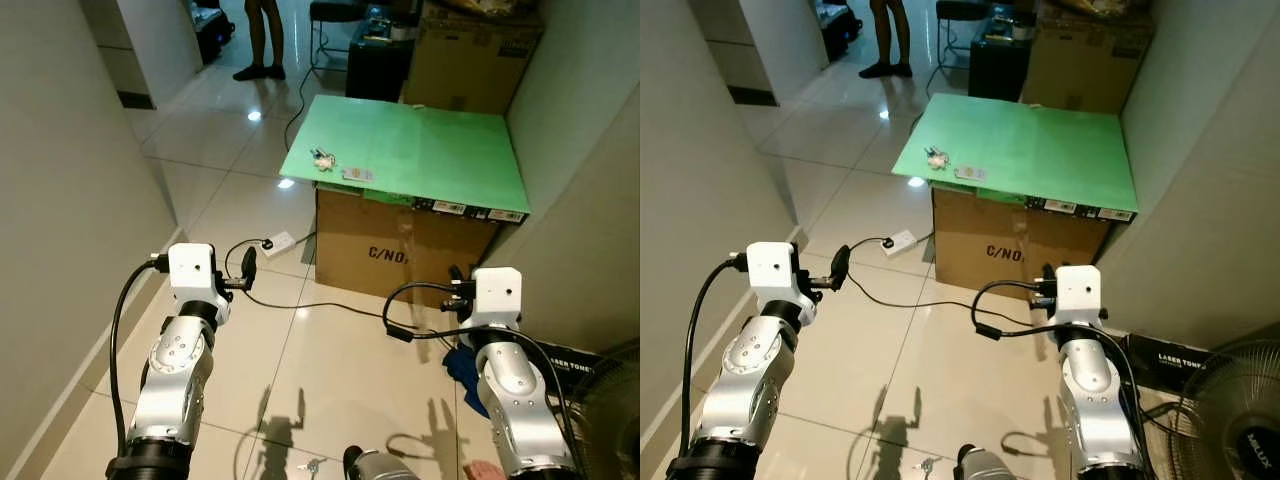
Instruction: Hang keys on a hook
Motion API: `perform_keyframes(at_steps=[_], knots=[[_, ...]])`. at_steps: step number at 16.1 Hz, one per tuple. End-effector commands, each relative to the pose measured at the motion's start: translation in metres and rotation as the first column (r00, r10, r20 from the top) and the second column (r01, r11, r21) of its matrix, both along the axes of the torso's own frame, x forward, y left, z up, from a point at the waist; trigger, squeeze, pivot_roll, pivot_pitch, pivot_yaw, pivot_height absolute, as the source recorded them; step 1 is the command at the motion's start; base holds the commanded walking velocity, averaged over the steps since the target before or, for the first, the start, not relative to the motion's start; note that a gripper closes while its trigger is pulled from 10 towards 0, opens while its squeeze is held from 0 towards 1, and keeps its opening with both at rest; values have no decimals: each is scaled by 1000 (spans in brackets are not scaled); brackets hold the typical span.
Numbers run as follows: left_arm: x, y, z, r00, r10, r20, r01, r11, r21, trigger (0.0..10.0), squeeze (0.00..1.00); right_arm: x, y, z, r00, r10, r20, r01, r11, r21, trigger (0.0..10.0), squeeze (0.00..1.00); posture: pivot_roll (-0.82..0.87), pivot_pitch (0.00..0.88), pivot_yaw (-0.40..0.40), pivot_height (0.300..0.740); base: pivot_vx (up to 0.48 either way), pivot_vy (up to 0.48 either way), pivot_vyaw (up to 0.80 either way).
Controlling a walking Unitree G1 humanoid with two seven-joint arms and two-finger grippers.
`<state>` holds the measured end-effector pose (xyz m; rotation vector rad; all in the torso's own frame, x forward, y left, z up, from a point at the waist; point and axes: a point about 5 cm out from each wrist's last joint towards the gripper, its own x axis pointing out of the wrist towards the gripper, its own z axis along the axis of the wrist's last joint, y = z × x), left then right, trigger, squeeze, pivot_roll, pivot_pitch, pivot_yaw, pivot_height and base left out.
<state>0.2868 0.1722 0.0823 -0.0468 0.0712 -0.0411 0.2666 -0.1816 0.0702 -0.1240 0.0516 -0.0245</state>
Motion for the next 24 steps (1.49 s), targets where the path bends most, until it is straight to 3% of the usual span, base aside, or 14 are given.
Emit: perform_keyframes(at_steps=[1, 4, 6, 9, 12, 13, 24], knots=[[-2, 5, -3, 1000, 29, -9, -29, 1000, 7, 10000, 0, 0, -2, 4, 1000, -5, 30, 5, 1000, 16, 10000, 1000, -196, 38, 46, 740, 0, 0, 0], [0, 5, -1, 999, 35, 7, -35, 999, 31, 10000, 0, 1, -2, 10, 997, 13, 70, -14, 1000, 10, 10000, 1000, -193, 38, 40, 740, 0, 0, 0], [1, 2, 9, 998, -6, 66, 7, 1000, -9, 10000, 0, 4, 2, 15, 994, 48, 94, -45, 998, -36, 10000, 1000, -191, 35, 39, 740, 0, 0, 0], [3, -1, 8, 998, -9, 58, 8, 1000, 27, 10000, 0, 7, 4, 20, 991, 75, 114, -70, 996, -47, 10000, 1000, -194, 34, 40, 740, 0, 0, 0], [1, -10, 11, 992, -96, 86, 97, 995, -15, 10000, 0, 5, 8, 17, 990, 108, 87, -105, 994, -40, 10000, 1000, -200, 37, 41, 740, 109, 0, 0], [1, -13, 13, 989, -115, 94, 117, 993, -19, 10000, 0, 3, 7, 14, 992, 94, 82, -91, 995, -39, 10000, 0, -201, 38, 43, 740, 480, 0, 0], [8, -17, 14, 983, -158, 90, 160, 987, -18, 10000, 0, 3, 1, 10, 998, 26, 52, -23, 998, -56, 10000, 0, -213, 52, 58, 740, 480, 0, -134]])
